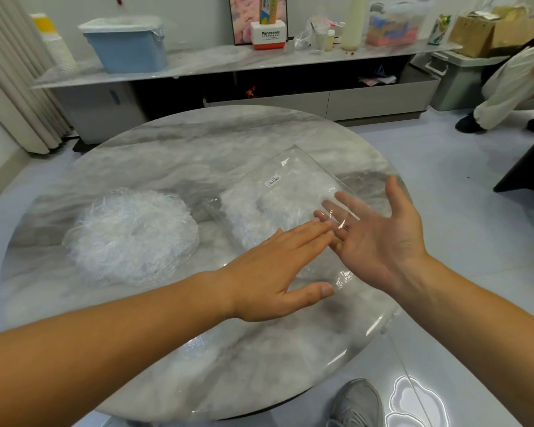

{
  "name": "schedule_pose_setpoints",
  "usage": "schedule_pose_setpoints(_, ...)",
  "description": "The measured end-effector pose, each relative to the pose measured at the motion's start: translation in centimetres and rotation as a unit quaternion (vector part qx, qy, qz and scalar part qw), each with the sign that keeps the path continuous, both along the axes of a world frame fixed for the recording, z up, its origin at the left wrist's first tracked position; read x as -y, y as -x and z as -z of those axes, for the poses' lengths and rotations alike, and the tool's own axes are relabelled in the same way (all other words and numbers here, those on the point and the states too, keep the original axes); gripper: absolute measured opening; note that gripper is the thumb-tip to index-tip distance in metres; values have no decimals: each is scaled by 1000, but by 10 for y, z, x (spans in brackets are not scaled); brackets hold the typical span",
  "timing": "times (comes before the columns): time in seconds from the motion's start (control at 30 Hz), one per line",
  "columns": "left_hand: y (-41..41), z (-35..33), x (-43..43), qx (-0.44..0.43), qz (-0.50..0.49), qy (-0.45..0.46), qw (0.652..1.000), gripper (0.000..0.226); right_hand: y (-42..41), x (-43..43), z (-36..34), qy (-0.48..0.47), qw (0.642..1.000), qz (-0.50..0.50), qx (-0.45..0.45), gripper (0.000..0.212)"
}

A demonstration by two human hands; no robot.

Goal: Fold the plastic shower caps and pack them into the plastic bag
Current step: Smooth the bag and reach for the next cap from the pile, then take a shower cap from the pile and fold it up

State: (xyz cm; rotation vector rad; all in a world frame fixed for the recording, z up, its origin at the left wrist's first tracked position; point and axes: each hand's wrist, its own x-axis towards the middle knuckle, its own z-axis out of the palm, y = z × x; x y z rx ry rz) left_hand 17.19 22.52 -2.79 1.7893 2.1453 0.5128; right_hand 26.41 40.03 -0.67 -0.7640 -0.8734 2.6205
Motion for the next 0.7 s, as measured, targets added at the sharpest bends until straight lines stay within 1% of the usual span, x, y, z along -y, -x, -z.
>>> schedule_pose_setpoints(0.1,1,1,2,-10,2,8,1000,81,-22,-1,2,-10,1000,8,9,72)
schedule_pose_setpoints(0.17,1,2,4,-20,9,20,1000,79,-36,-1,4,-70,996,18,60,64)
schedule_pose_setpoints(0.23,1,1,6,-22,17,24,999,75,-46,-1,4,-150,981,31,116,56)
schedule_pose_setpoints(0.3,1,0,9,-29,22,16,999,72,-50,0,0,-224,963,46,142,48)
schedule_pose_setpoints(0.37,2,-3,14,-38,13,9,999,72,-47,5,-7,-297,944,53,131,42)
schedule_pose_setpoints(0.47,8,-4,28,-35,-25,15,999,74,-36,24,-16,-397,914,43,68,34)
schedule_pose_setpoints(0.57,19,-2,54,-42,-93,43,994,76,-22,51,-21,-467,884,-11,21,27)
schedule_pose_setpoints(0.63,29,3,77,-64,-158,68,983,75,-13,71,-20,-495,865,-83,14,27)
schedule_pose_setpoints(0.67,34,6,90,-75,-192,74,976,72,-9,81,-17,-513,848,-133,17,27)
schedule_pose_setpoints(0.7,40,10,106,-85,-227,77,967,70,-3,92,-15,-537,821,-191,27,29)
